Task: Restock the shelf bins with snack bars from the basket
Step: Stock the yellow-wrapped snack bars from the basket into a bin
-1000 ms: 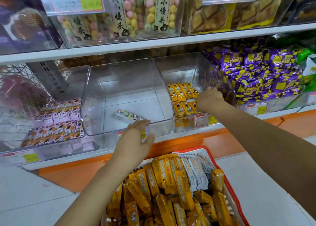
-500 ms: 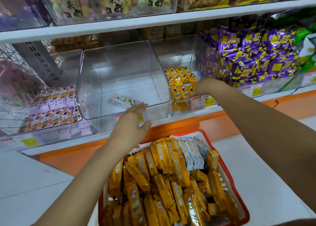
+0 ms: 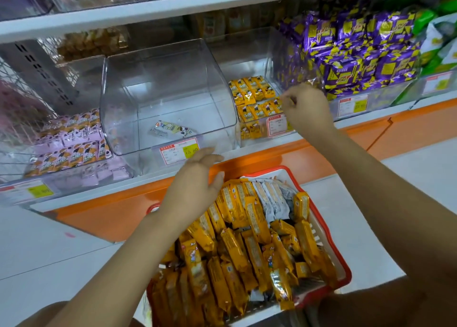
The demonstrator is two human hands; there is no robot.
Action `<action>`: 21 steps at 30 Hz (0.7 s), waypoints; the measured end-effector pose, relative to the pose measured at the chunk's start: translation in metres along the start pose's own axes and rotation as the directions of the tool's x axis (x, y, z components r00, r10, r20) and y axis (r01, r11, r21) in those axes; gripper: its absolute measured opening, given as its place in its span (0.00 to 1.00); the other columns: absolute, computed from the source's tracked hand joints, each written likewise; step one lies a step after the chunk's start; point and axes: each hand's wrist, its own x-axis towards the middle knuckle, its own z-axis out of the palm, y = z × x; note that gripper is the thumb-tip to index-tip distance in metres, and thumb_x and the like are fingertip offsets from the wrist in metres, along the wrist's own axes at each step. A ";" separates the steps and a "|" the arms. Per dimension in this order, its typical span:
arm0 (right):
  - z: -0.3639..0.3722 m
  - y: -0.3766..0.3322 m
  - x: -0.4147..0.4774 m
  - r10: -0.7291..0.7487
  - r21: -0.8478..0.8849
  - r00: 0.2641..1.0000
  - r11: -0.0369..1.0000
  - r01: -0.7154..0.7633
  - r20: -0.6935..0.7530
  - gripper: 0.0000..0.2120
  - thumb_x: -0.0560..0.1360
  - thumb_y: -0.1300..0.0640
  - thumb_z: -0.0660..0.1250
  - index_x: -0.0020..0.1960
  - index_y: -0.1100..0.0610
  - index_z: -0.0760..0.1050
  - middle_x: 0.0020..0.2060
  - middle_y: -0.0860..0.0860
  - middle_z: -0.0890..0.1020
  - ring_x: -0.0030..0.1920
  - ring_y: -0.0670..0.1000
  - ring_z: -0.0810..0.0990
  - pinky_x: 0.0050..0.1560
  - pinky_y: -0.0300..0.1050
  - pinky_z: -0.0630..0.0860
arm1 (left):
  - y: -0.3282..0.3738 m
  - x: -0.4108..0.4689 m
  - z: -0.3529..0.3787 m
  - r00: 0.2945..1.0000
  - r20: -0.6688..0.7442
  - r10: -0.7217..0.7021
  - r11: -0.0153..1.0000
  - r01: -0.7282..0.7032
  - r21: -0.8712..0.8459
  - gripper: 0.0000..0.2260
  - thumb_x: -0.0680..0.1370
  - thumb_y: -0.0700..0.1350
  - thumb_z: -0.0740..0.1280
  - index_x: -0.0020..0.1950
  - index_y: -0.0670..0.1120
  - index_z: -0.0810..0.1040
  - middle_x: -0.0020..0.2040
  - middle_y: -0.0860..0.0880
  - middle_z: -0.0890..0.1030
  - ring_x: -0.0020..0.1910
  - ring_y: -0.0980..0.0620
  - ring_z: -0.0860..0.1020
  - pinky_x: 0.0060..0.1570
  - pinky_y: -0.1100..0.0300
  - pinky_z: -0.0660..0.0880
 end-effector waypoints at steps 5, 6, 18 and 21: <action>-0.003 0.002 -0.075 -0.104 0.171 0.994 0.979 0.107 -0.026 0.09 0.75 0.64 0.66 0.54 0.62 0.79 0.56 0.58 0.78 0.55 0.56 0.77 0.55 0.46 0.74 | 0.003 -0.010 0.025 0.931 0.365 -0.002 0.996 -0.029 0.080 0.13 0.80 0.49 0.63 0.63 0.47 0.76 0.61 0.50 0.78 0.59 0.51 0.76 0.56 0.60 0.72; -0.001 0.003 -0.088 -0.088 0.189 0.996 0.978 0.088 -0.006 0.10 0.75 0.64 0.66 0.56 0.62 0.78 0.57 0.58 0.76 0.56 0.55 0.76 0.55 0.43 0.72 | 0.001 -0.011 0.033 0.903 0.430 -0.023 0.995 -0.023 0.102 0.14 0.80 0.49 0.63 0.63 0.47 0.76 0.61 0.49 0.79 0.58 0.50 0.77 0.56 0.57 0.73; 0.055 0.012 -0.244 0.360 -0.241 0.363 0.912 -0.333 0.859 0.41 0.68 0.40 0.73 0.70 0.60 0.61 0.59 0.52 0.76 0.59 0.53 0.76 0.55 0.45 0.76 | -0.005 -0.028 0.087 0.643 0.754 -0.134 0.965 -0.090 0.248 0.20 0.81 0.52 0.61 0.71 0.47 0.68 0.71 0.46 0.68 0.68 0.47 0.68 0.63 0.54 0.69; 0.063 0.003 -0.259 0.402 -0.301 0.454 0.911 -0.280 0.795 0.46 0.67 0.40 0.74 0.73 0.62 0.55 0.67 0.57 0.70 0.68 0.58 0.68 0.64 0.51 0.72 | -0.008 -0.029 0.091 0.616 0.770 -0.168 0.957 -0.085 0.276 0.20 0.80 0.52 0.61 0.71 0.47 0.69 0.71 0.47 0.68 0.68 0.46 0.69 0.64 0.52 0.70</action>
